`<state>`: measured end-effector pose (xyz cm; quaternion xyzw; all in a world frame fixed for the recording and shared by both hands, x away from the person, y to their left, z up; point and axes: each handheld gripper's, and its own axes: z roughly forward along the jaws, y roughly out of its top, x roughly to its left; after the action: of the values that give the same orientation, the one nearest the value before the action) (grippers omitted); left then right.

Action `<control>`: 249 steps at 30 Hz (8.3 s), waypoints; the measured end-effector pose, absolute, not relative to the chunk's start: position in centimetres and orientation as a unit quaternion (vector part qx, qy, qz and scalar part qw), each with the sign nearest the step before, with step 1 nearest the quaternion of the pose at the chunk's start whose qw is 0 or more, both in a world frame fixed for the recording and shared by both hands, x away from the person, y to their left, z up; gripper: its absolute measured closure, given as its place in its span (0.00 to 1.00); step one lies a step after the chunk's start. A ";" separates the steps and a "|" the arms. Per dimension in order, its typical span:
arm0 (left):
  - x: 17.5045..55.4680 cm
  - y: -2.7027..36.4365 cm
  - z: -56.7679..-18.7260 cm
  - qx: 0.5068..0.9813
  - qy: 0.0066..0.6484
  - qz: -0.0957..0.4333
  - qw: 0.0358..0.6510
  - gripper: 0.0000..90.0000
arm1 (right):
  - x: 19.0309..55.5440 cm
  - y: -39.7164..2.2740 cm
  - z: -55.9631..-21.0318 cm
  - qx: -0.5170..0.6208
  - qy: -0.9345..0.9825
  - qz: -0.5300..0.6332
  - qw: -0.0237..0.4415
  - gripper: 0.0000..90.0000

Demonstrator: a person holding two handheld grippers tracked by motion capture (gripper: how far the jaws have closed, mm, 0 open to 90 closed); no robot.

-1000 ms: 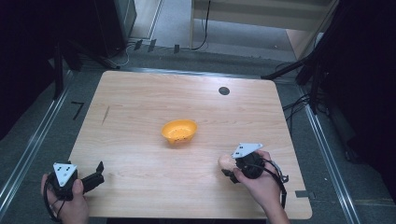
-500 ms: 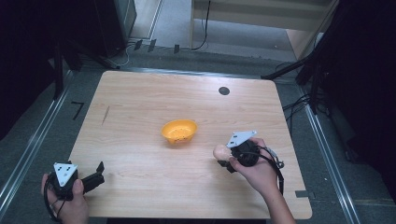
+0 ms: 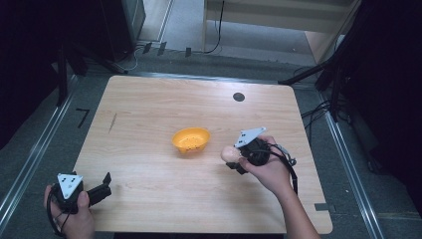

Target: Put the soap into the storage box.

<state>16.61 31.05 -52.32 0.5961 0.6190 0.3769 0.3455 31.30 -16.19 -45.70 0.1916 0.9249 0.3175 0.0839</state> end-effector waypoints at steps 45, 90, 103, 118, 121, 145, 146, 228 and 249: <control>16.5 31.2 -52.3 0.592 0.620 0.373 0.356 0.00 | 38.8 -9.4 -43.3 0.053 0.942 0.326 0.065 0.37; 16.5 31.6 -52.3 0.587 0.625 0.363 0.366 0.00 | 42.2 -2.0 -45.2 -0.070 0.961 0.269 0.002 0.37; 16.5 31.6 -52.3 0.585 0.626 0.361 0.369 0.00 | 42.8 -1.7 -46.0 -0.066 0.964 0.256 -0.010 0.37; 16.5 31.6 -52.3 0.586 0.626 0.362 0.366 0.00 | 42.8 -3.3 -45.4 -0.036 0.958 0.286 -0.004 0.33; 16.5 31.6 -52.3 0.587 0.626 0.362 0.366 0.00 | 42.4 -3.7 -45.3 -0.031 0.957 0.289 -0.004 0.31; 16.6 31.4 -52.3 0.592 0.623 0.365 0.358 0.00 | 38.4 -10.0 -46.4 0.101 0.946 0.302 0.061 0.08; 16.6 31.4 -52.3 0.592 0.622 0.365 0.358 0.00 | 38.2 -10.1 -46.4 0.102 0.946 0.302 0.060 0.07; 16.7 30.9 -52.3 0.598 0.616 0.377 0.346 0.00 | 22.7 -32.0 -53.9 0.372 0.832 0.393 0.122 0.00; 16.6 30.9 -52.3 0.600 0.614 0.380 0.344 0.00 | 19.6 -36.5 -54.9 0.408 0.806 0.404 0.144 0.00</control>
<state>16.61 30.85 -52.31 0.6003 0.6139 0.3803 0.3437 19.60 -36.54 -54.94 0.4075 0.8060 0.4044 0.1444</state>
